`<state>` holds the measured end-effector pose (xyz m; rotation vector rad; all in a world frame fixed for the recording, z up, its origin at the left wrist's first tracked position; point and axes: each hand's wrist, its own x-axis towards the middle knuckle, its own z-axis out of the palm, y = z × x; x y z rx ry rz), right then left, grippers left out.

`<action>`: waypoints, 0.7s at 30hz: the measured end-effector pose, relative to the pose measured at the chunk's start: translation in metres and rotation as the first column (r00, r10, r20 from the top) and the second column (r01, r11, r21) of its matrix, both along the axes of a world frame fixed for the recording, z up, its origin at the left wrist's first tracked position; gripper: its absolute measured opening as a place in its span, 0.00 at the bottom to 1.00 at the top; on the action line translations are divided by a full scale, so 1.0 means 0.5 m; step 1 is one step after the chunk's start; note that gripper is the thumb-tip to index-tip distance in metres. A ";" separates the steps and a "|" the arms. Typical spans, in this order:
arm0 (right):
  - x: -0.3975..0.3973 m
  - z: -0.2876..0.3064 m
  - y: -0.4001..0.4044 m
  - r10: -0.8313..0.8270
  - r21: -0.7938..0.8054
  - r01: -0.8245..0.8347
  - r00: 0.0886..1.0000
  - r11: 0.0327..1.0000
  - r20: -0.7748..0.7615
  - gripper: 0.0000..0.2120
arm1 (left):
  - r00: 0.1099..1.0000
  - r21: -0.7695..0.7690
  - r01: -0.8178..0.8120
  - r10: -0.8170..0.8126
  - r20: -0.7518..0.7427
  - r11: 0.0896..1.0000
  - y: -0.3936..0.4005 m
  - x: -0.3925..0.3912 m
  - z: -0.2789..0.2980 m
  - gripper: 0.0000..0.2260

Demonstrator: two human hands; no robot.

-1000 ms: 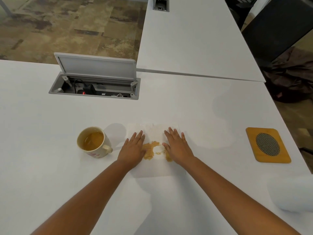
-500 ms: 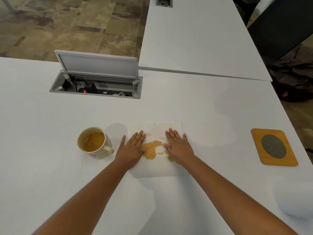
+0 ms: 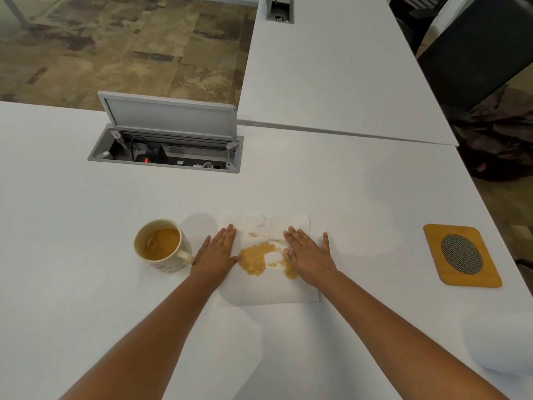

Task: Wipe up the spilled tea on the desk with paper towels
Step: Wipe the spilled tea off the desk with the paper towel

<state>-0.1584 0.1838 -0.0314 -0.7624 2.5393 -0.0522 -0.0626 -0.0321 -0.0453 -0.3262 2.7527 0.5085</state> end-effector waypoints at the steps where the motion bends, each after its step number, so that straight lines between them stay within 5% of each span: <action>1: 0.004 0.000 0.002 -0.001 -0.002 0.001 1.000 1.000 -0.004 0.24 | 1.000 0.007 -0.009 0.009 -0.008 1.000 0.003 0.002 -0.001 0.29; 21: 0.067 0.022 0.025 0.021 0.015 -0.020 0.997 1.000 -0.079 0.27 | 0.996 -0.100 -0.013 0.003 -0.092 0.995 0.046 0.048 0.001 0.24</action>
